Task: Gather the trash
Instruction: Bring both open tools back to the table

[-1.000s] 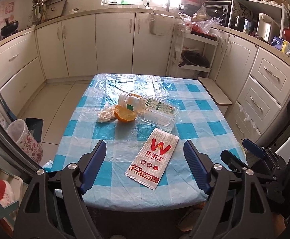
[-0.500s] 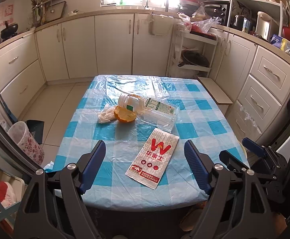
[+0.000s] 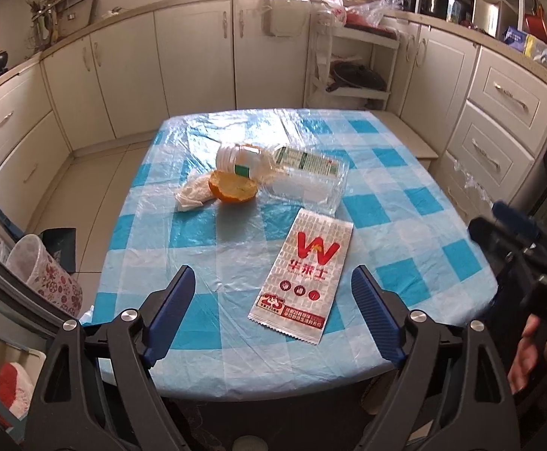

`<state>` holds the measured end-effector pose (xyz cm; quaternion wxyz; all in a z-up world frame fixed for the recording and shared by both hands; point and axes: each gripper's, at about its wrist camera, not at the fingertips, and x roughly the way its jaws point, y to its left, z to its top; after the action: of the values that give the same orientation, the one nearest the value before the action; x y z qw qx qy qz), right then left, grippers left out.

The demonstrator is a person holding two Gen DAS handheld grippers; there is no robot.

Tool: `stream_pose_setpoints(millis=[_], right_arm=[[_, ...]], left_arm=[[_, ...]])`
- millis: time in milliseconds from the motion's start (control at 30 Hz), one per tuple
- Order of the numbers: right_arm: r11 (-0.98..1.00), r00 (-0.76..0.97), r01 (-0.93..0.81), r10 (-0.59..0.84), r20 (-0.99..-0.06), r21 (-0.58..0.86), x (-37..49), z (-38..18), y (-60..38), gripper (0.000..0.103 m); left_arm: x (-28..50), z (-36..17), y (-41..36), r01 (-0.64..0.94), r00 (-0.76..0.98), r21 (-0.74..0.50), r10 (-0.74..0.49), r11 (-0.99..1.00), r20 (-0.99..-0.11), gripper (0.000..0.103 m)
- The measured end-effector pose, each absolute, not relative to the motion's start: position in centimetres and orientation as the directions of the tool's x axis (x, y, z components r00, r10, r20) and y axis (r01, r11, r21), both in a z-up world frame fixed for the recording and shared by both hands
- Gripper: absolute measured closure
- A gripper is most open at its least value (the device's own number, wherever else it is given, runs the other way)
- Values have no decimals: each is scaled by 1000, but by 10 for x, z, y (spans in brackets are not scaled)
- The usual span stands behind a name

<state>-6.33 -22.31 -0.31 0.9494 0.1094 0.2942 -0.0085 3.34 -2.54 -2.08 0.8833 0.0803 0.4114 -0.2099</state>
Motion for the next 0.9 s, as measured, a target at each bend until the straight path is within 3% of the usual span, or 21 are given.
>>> stream_pose_setpoints(millis=[367, 767, 800, 900], right_arm=[[989, 760, -76, 139, -635, 126, 3, -12, -213, 14], [961, 736, -24, 203, -646, 274, 25, -23, -244, 14], [961, 738, -21, 202, -644, 277, 27, -23, -245, 14], [964, 738, -37, 204, -643, 263, 34, -20, -242, 14]], left_arm=[[79, -84, -82, 527, 457, -11, -295, 850, -839, 22], [96, -105, -108, 594, 407, 0, -301, 804, -863, 20], [95, -105, -108, 602, 410, 8, -300, 799, -861, 21], [88, -102, -112, 631, 407, 7, -324, 776, -854, 39]])
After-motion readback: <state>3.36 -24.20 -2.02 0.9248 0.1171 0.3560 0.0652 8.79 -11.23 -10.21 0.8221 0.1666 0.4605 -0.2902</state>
